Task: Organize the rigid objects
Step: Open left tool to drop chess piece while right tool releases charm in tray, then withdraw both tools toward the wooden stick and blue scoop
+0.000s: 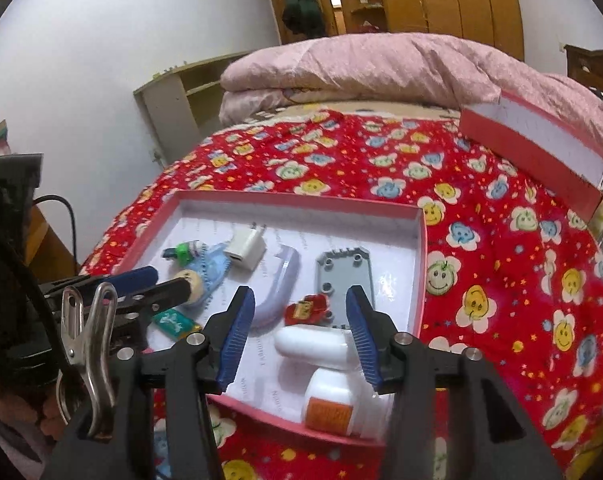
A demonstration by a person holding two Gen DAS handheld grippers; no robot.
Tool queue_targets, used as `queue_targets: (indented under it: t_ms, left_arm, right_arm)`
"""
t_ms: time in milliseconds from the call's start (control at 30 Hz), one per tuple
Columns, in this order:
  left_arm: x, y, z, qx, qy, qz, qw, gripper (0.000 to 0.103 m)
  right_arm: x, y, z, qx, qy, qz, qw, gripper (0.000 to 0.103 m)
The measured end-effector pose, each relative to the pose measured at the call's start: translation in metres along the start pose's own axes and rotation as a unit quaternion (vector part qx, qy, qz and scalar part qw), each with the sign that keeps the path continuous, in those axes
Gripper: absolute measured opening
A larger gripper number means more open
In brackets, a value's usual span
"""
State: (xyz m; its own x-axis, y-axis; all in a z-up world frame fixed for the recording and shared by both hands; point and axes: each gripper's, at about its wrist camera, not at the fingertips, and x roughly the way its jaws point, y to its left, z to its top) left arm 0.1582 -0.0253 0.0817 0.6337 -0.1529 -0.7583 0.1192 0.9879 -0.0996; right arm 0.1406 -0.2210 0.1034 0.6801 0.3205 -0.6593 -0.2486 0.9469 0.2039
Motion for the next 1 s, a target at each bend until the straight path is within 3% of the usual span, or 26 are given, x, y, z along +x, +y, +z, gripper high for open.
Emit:
queue_targets:
  t_ms: [433,1000]
  left_arm:
    - [-0.041,-0.008,-0.021,0.014,-0.003,-0.003,0.9999,0.046]
    - [-0.078,-0.015,-0.074,0.03,0.018,-0.012,0.9993,0.046]
  right_arm:
    - [-0.047,0.028,-0.017,-0.047,0.004,0.005,0.999,0.049]
    - [-0.083,0.044,-0.075,-0.055,0.055,0.004,0.997,0.049]
